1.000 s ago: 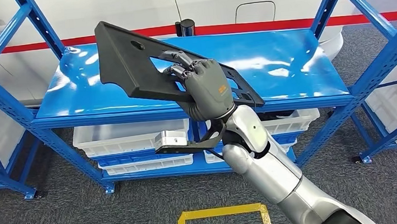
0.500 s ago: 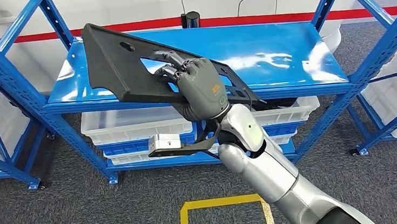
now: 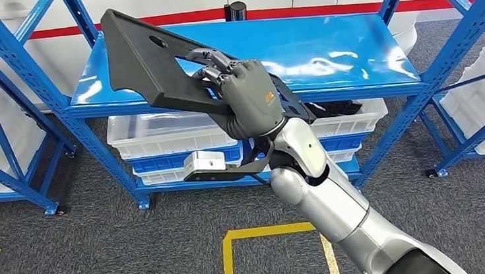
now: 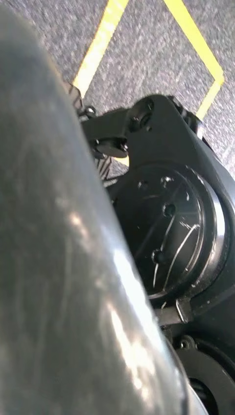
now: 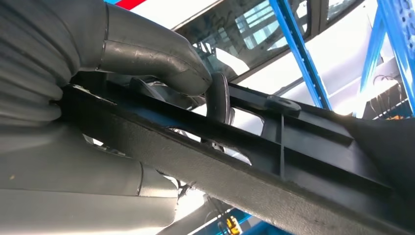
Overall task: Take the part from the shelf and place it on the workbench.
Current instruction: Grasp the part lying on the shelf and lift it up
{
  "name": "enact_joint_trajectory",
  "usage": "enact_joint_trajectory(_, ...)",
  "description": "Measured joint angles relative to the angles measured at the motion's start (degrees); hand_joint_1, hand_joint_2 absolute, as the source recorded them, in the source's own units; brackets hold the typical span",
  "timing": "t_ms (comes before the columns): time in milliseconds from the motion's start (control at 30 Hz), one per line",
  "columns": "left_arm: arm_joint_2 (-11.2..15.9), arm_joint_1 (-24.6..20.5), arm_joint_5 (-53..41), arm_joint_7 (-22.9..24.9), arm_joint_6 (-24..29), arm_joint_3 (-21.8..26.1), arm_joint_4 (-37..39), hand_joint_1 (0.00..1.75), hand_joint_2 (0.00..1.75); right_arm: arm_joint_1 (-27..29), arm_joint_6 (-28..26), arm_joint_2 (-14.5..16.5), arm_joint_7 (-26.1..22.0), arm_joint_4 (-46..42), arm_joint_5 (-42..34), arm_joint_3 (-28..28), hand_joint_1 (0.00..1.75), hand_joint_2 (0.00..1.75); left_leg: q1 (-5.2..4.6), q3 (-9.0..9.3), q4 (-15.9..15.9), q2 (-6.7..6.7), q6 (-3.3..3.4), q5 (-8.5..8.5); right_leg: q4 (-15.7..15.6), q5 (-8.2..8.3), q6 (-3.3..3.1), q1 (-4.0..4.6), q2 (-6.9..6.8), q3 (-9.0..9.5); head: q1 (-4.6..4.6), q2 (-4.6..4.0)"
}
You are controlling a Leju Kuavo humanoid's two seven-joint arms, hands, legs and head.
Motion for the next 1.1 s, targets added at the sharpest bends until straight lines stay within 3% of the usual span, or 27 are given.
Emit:
enact_joint_trajectory(33,0.13,0.16,-0.01,0.04,-0.11,-0.08,0.03,0.00,0.00,-0.11,0.07,0.04,0.00,0.05,-0.01,0.00,1.75,1.75,0.05,-0.23,0.27,0.01,-0.34,-0.63,-0.25,0.58,-0.44,-0.25,-0.03,-0.12,-0.03,0.00)
enact_joint_trajectory(67,0.26,0.34,-0.01,0.11,-0.16,-0.14,0.07,0.00,0.00,-0.22,0.12,0.10,0.00,0.11,-0.01,0.01,1.75,1.75,0.09,-0.66,1.43,0.02,-0.64,-2.30,-0.53,1.26,-0.91,-0.57,-0.09,-0.29,-0.13,0.00)
enact_joint_trajectory(167,0.66,0.81,-0.02,0.39,-0.21,-0.32,0.17,0.00,0.00,-0.36,0.33,0.21,0.00,0.30,-0.04,0.04,1.75,1.75,0.32,-3.04,10.91,0.09,-1.43,-10.14,-0.60,2.91,-1.50,-0.81,-0.21,-1.57,-0.44,0.00)
enact_joint_trajectory(200,0.83,0.91,-0.02,0.44,-0.28,-0.39,0.21,0.00,0.00,-0.33,0.37,0.17,-0.01,0.43,-0.06,0.04,1.75,1.75,0.45,-3.51,13.90,0.10,-1.72,-11.41,-0.51,3.30,-1.38,-0.83,-0.25,-2.15,-0.46,0.00)
enact_joint_trajectory(233,1.02,1.00,-0.02,0.46,-0.39,-0.45,0.23,0.00,0.00,-0.29,0.39,0.13,-0.02,0.59,-0.09,0.05,1.75,1.75,0.64,-3.14,15.21,0.13,-2.02,-11.44,-0.36,3.63,-1.16,-0.91,-0.31,-2.75,-0.47,0.00)
enact_joint_trajectory(267,1.24,1.09,-0.02,0.51,-0.50,-0.49,0.25,0.00,0.00,-0.24,0.40,0.08,-0.03,0.75,-0.13,0.04,1.75,1.75,0.87,-1.73,14.42,0.18,-2.30,-10.55,-0.10,3.90,-0.92,-1.06,-0.36,-3.32,-0.48,0.00)
enact_joint_trajectory(333,1.58,1.26,-0.04,0.66,-0.75,-0.52,0.25,0.00,0.00,-0.20,0.41,0.04,-0.04,0.93,-0.15,0.04,1.75,1.75,1.46,3.43,8.12,0.26,-3.09,-8.75,0.83,4.18,-0.42,-1.34,-0.41,-4.45,-0.51,0.00)
enact_joint_trajectory(367,1.71,1.38,-0.05,0.75,-0.89,-0.53,0.25,0.00,0.00,-0.21,0.41,0.03,-0.03,0.97,-0.11,0.00,1.75,1.75,1.55,5.57,5.14,0.13,-3.11,-8.40,1.43,4.27,-0.17,-1.29,-0.42,-5.05,-0.57,0.00)
enact_joint_trajectory(433,1.94,1.60,-0.09,0.98,-1.15,-0.54,0.26,0.00,0.00,-0.11,0.34,-0.01,-0.07,1.01,0.04,-0.06,1.75,1.75,1.45,7.07,2.31,-0.13,-2.44,-8.83,2.23,4.59,0.52,-0.99,-0.42,-5.95,-0.67,0.00)
enact_joint_trajectory(533,2.38,1.96,-0.12,1.53,-1.24,-0.54,0.32,0.00,0.00,0.41,-0.02,-0.33,-0.50,1.15,0.37,-0.14,1.75,1.75,1.10,5.99,2.08,-0.14,-0.29,-7.82,2.60,4.80,1.75,-1.04,-0.34,-6.87,-0.68,0.00)
enact_joint_trajectory(567,2.51,2.10,-0.14,1.67,-1.22,-0.55,0.32,0.00,0.00,0.64,-0.18,-0.45,-0.62,1.22,0.54,-0.21,1.75,1.75,1.05,5.51,1.94,-0.08,0.44,-7.32,3.72,3.79,1.76,-1.11,-0.28,-7.59,-0.63,0.00)
enact_joint_trajectory(633,2.74,2.45,-0.18,1.79,-1.19,-0.56,0.33,0.00,0.00,1.15,-0.52,-0.70,-0.75,1.39,0.85,-0.39,1.75,1.75,0.92,4.19,1.82,0.01,1.50,-6.25,9.37,-0.19,1.19,-1.20,-0.11,-10.07,-0.46,0.00)
enact_joint_trajectory(700,2.86,2.77,-0.19,1.80,-1.19,-0.57,0.33,0.00,0.00,1.69,-0.74,-0.93,-0.93,1.64,0.98,-0.51,1.75,1.75,0.71,2.66,1.85,0.04,1.81,-5.15,16.63,-3.74,0.94,-1.18,-0.02,-12.24,-0.37,0.00)
enact_joint_trajectory(733,2.90,2.87,-0.20,1.84,-1.16,-0.58,0.34,0.00,0.00,1.98,-0.80,-1.04,-1.01,1.78,1.01,-0.55,1.75,1.75,0.59,1.90,1.86,0.05,1.83,-4.57,18.53,-4.25,1.13,-1.16,-0.02,-12.32,-0.37,0.00)
enact_joint_trajectory(767,2.95,2.93,-0.23,1.92,-1.13,-0.61,0.34,0.00,0.00,2.24,-0.84,-1.13,-1.06,1.90,1.02,-0.58,1.75,1.75,0.49,1.18,1.87,0.05,1.79,-3.99,18.29,-3.81,1.47,-1.11,-0.02,-11.32,-0.36,0.00)
enact_joint_trajectory(833,3.10,3.00,-0.32,2.11,-1.14,-0.71,0.34,0.00,0.00,2.57,-0.91,-1.25,-1.16,2.03,1.06,-0.70,1.75,1.75,0.36,-0.02,1.87,0.03,1.59,-2.95,12.09,-1.86,1.77,-0.78,-0.03,-6.30,-0.37,0.00)
enact_joint_trajectory(867,3.21,3.05,-0.37,2.17,-1.30,-0.78,0.33,0.00,0.00,2.64,-0.97,-1.27,-1.23,2.05,1.07,-0.82,1.75,1.75,0.27,-0.46,1.89,0.03,1.36,-2.51,7.60,-1.62,1.47,-0.47,-0.14,-3.06,-0.37,0.00)
enact_joint_trajectory(933,3.59,3.27,-0.64,2.13,-1.79,-0.96,0.33,0.00,0.00,2.95,-1.36,-1.39,-1.44,2.08,1.14,-1.22,1.75,1.75,0.25,-0.62,1.69,0.15,0.73,-1.71,2.01,-1.80,0.74,0.07,-0.38,0.49,-0.30,0.00)
enact_joint_trajectory(1033,4.42,3.56,-1.27,2.10,-2.18,-1.40,0.34,0.00,0.00,3.88,-2.23,-2.19,-1.90,2.12,1.28,-2.33,1.75,1.75,0.45,-0.36,0.98,0.40,-0.50,-0.79,0.73,-1.01,-0.20,0.02,-0.33,0.29,0.03,0.00)
enact_joint_trajectory(1100,4.86,3.70,-1.50,2.09,-2.19,-1.68,0.35,0.00,0.00,4.60,-2.61,-2.78,-2.25,2.16,1.30,-3.07,1.75,1.75,0.52,-1.12,2.89,0.43,-1.00,-3.25,0.30,0.19,-1.02,-0.49,0.00,0.04,-0.16,0.00)
